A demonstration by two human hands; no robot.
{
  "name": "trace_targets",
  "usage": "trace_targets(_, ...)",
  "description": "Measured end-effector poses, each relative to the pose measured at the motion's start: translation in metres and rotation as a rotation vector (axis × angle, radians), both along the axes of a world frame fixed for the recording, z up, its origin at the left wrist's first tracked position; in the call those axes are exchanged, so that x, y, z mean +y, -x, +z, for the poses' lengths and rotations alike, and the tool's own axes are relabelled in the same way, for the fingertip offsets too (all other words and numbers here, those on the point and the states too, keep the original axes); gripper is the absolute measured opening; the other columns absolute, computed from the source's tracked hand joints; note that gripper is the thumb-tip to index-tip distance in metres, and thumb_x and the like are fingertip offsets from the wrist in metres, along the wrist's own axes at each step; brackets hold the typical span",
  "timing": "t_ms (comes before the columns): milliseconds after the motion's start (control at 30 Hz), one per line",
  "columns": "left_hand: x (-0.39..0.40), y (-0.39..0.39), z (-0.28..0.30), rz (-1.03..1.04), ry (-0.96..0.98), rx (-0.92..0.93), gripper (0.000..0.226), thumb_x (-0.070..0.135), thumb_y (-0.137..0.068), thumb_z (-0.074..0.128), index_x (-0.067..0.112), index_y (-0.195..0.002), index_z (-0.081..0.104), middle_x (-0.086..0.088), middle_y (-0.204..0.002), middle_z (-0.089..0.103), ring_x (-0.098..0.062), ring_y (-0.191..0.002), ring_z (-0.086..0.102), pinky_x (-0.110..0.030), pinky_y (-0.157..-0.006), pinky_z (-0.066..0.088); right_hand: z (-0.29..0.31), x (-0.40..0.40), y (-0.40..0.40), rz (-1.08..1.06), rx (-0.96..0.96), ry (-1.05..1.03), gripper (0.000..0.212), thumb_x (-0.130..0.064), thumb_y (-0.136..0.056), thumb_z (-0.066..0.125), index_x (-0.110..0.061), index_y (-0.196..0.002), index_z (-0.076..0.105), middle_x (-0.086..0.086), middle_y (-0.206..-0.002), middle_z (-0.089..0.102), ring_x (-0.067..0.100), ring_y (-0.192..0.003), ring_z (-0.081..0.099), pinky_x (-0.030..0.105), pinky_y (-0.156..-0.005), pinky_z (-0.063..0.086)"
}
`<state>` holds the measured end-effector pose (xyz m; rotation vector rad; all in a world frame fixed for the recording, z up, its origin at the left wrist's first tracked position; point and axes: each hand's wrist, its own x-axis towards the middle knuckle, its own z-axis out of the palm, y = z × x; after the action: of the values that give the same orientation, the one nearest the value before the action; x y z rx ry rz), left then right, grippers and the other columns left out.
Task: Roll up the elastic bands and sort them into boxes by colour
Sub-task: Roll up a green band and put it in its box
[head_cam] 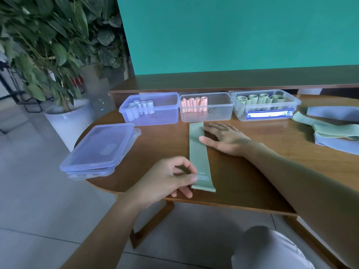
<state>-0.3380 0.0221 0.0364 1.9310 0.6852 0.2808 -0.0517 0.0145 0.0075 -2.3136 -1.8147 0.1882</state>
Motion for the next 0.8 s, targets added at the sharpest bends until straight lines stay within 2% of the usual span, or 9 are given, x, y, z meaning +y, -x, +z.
trace_targets(100,-0.005,-0.002,-0.003,0.017,-0.041,-0.027,0.010,0.031,-0.094,0.069,0.023,-0.099,0.071,0.000,-0.084,0.076,-0.017,-0.067,0.072,-0.022,-0.054,0.043,0.002,0.000,0.003,0.006,0.014,-0.009,0.088,-0.089,-0.084,0.015,-0.041,-0.158,0.022,-0.011,-0.168,0.015,0.010,-0.155,0.006,0.042,-0.126,0.002)
trace_targets(267,-0.005,0.008,-0.009,0.028,-0.082,-0.120,0.008,0.031,-0.091,0.073,0.026,-0.095,0.077,-0.002,-0.073,0.070,-0.016,-0.054,0.057,-0.024,-0.051,0.045,0.005,-0.023,0.019,0.002,0.047,-0.070,0.084,-0.086,-0.087,0.021,-0.039,-0.157,0.024,-0.009,-0.166,0.024,0.015,-0.154,0.017,0.041,-0.125,0.012)
trace_targets(333,-0.007,0.013,-0.012,0.052,-0.135,-0.164,0.008,0.031,-0.089,0.074,0.026,-0.093,0.079,0.005,-0.072,0.071,-0.011,-0.057,0.059,-0.023,-0.053,0.046,0.005,-0.038,0.030,0.012,0.075,-0.087,0.084,-0.086,-0.086,0.024,-0.039,-0.155,0.029,-0.009,-0.164,0.028,0.017,-0.152,0.022,0.041,-0.124,0.017)
trace_targets(400,-0.010,0.017,-0.015,0.062,-0.206,-0.186,0.007,0.031,-0.084,0.079,0.028,-0.090,0.080,0.013,-0.079,0.072,-0.007,-0.069,0.065,-0.021,-0.060,0.049,0.002,-0.054,0.041,0.022,0.140,-0.123,0.082,-0.086,-0.085,0.027,-0.038,-0.151,0.036,-0.011,-0.160,0.036,0.016,-0.148,0.031,0.041,-0.122,0.026)
trace_targets(467,-0.010,0.020,-0.018,0.046,-0.295,-0.192,0.014,0.034,-0.075,0.086,0.032,-0.088,0.080,0.014,-0.089,0.071,-0.012,-0.079,0.065,-0.024,-0.065,0.051,-0.001,-0.072,0.053,0.060,0.200,-0.196,0.078,-0.084,-0.087,0.032,-0.034,-0.146,0.046,-0.012,-0.153,0.045,0.013,-0.141,0.041,0.041,-0.118,0.034)
trace_targets(533,-0.011,0.023,-0.020,0.026,-0.350,-0.184,0.020,0.037,-0.070,0.088,0.034,-0.088,0.080,0.013,-0.095,0.068,-0.017,-0.081,0.062,-0.026,-0.065,0.051,-0.004,-0.090,0.065,0.143,0.220,-0.306,0.068,-0.076,-0.090,0.043,-0.029,-0.136,0.058,-0.011,-0.142,0.056,0.009,-0.132,0.051,0.036,-0.113,0.040)
trace_targets(667,-0.016,0.020,-0.022,-0.005,-0.417,-0.182,0.012,0.030,-0.075,0.086,0.032,-0.086,0.080,0.015,-0.094,0.070,-0.013,-0.083,0.064,-0.016,-0.065,0.046,-0.001,-0.122,0.085,0.270,0.370,-0.444,0.036,-0.048,-0.088,0.072,-0.022,-0.114,0.074,-0.014,-0.115,0.069,0.003,-0.111,0.063,0.021,-0.100,0.045)
trace_targets(800,-0.021,0.016,-0.023,0.025,-0.456,-0.162,0.009,0.027,-0.079,0.084,0.029,-0.087,0.081,0.014,-0.089,0.071,-0.009,-0.084,0.066,-0.012,-0.065,0.046,-0.001,-0.137,0.090,0.298,0.507,-0.406,0.029,-0.041,-0.080,0.081,-0.022,-0.102,0.077,-0.012,-0.102,0.072,0.011,-0.100,0.069,0.028,-0.090,0.052)
